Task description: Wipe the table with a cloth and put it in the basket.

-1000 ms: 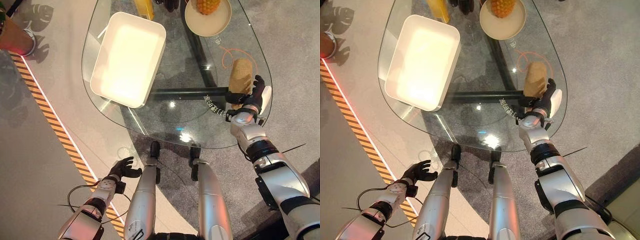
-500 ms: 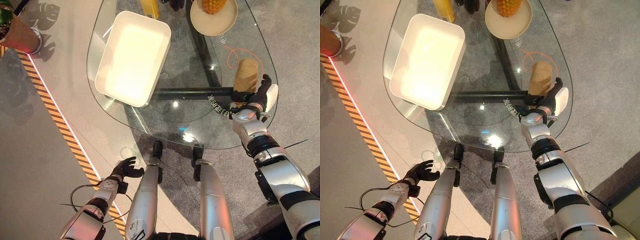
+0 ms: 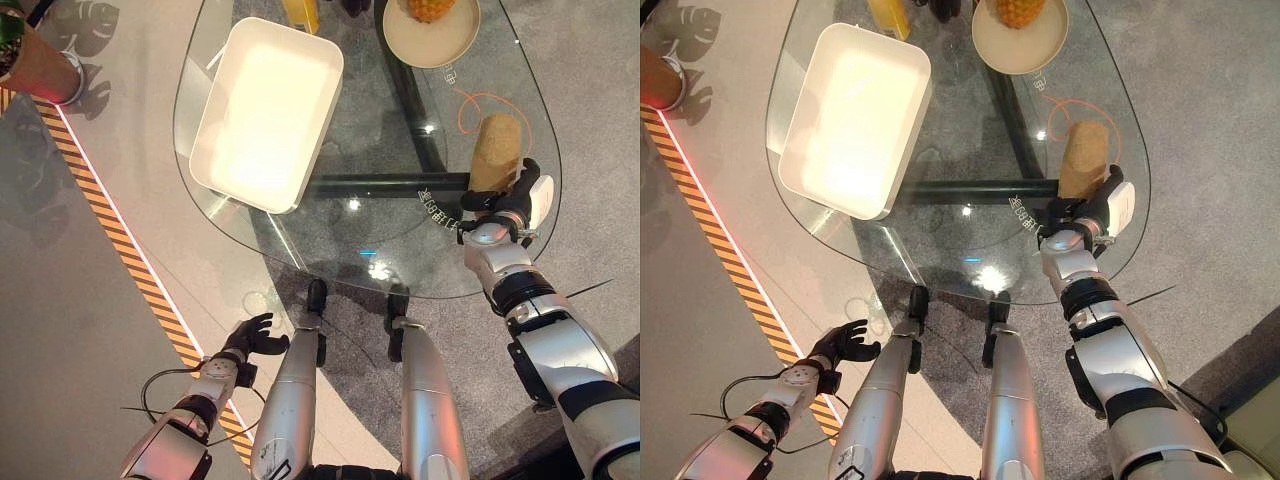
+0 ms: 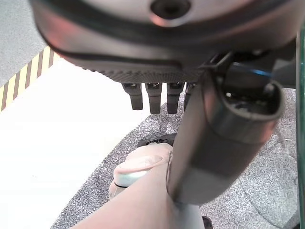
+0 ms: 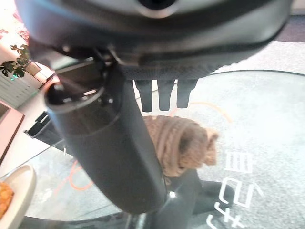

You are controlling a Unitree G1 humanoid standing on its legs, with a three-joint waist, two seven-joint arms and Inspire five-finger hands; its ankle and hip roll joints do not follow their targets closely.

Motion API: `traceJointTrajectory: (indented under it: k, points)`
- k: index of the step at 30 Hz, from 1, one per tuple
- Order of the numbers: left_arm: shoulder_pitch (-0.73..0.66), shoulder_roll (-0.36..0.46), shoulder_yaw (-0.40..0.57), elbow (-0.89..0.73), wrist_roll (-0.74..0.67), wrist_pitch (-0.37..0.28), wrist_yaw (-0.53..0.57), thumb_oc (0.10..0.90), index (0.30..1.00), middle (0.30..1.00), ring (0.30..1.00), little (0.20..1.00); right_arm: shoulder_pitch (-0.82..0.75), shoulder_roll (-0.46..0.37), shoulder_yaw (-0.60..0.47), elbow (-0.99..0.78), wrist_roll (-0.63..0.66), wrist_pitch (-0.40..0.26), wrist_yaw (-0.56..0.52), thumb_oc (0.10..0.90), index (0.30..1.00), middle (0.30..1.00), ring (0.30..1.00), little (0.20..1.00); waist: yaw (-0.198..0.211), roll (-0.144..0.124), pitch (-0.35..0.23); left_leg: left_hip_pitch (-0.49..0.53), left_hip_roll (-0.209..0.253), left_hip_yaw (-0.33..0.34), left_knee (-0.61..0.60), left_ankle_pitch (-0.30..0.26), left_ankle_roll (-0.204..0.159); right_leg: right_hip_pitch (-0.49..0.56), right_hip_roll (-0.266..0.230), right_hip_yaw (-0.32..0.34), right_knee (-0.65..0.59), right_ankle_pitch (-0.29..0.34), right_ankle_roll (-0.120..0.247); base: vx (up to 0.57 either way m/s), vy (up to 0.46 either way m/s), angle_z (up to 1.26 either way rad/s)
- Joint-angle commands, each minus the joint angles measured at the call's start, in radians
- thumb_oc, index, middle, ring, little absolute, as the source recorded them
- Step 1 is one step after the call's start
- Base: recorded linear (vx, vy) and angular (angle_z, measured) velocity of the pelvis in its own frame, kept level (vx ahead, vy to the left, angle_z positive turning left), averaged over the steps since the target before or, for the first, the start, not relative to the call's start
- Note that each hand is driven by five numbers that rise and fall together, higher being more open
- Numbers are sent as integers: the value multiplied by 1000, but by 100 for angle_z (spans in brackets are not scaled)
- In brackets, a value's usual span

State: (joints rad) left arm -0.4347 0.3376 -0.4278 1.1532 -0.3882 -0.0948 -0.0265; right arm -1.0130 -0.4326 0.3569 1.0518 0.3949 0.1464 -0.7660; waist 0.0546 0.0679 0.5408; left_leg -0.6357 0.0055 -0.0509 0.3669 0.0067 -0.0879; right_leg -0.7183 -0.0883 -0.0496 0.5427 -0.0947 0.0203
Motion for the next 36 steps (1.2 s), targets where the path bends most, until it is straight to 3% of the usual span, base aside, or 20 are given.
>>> traceJointTrajectory:
  k: [1, 18, 20, 21, 36]
  points:
    - [34, -27, -21, 13, -9, 2, 4, 800, 900, 900, 900, 900, -69, -68, 35, -17, -36, -29, -10, 800, 900, 900, 900, 900, 2, 37, -21, -10, -59, 64, 48, -41, 65, 42, 44, -55, -36, -9, -19, 0, 0, 0]
    - [29, -29, -27, 25, -7, -2, 3, 800, 900, 900, 900, 900, -89, -73, 31, 66, -43, -8, -8, 800, 900, 900, 900, 900, 12, 44, -21, -13, -60, 61, 43, -35, 69, 35, 40, -65, -30, -6, -16, -2, 0, 1]
    - [28, -30, -28, 26, -6, -1, 3, 800, 900, 900, 900, 900, -92, -75, 31, 82, -47, -3, -7, 495, 639, 639, 639, 595, 12, 46, -21, -16, -60, 61, 47, -36, 69, 32, 39, -64, -24, -7, -16, 2, 5, 5]
    - [26, -32, -29, 29, -7, -2, 4, 800, 900, 900, 900, 900, -95, -77, 33, 91, -53, 0, -4, 100, 300, 300, 300, 200, 12, 46, -21, -16, -59, 62, 47, -36, 70, 31, 39, -64, -24, -7, -16, 0, 0, 0]
    - [15, -30, -37, 24, -12, 8, 5, 800, 900, 900, 900, 900, -109, -82, 47, 115, -81, -15, 25, 100, 300, 300, 300, 200, 14, 49, -21, -24, -62, 62, 46, -35, 73, 21, 36, -66, -25, -1, -11, 0, 0, 0]
